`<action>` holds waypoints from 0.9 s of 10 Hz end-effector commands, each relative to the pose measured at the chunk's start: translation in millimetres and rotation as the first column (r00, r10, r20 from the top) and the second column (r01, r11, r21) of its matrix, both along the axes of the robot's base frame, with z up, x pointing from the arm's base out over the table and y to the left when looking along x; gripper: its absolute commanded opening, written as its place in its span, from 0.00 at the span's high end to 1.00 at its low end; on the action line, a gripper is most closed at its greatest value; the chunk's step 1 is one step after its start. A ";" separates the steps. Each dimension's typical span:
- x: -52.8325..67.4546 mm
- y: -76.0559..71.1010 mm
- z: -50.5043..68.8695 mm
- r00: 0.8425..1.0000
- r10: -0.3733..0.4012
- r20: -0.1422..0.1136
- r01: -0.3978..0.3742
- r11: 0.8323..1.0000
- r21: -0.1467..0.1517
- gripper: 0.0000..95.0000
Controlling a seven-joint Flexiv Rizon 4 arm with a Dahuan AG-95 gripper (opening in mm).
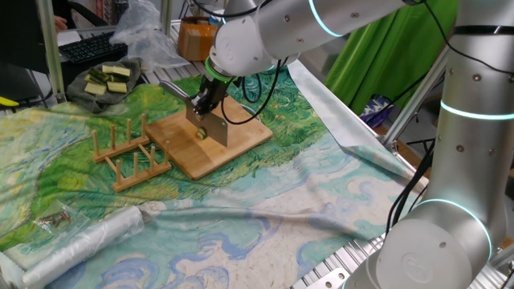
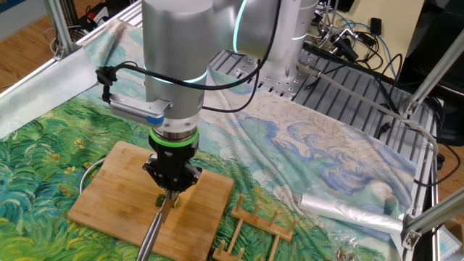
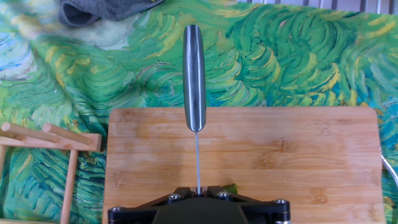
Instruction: Chop the cucumber into shreds
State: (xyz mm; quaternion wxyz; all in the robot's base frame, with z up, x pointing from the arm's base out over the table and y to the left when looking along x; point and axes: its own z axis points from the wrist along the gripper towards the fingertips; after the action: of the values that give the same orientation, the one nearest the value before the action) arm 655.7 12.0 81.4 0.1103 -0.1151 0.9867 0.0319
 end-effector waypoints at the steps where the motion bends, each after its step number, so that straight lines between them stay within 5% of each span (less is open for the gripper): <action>1: 1.0 0.1 0.6 1.000 0.001 0.001 -0.001 1.000 0.001 1.00; 9: 2.0 -2.9 -2.7 1.000 -0.007 -0.006 0.007 1.000 0.004 1.00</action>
State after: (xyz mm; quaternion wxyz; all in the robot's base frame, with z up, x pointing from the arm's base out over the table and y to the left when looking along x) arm 657.4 8.9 77.4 0.1073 -0.1105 0.9875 0.0345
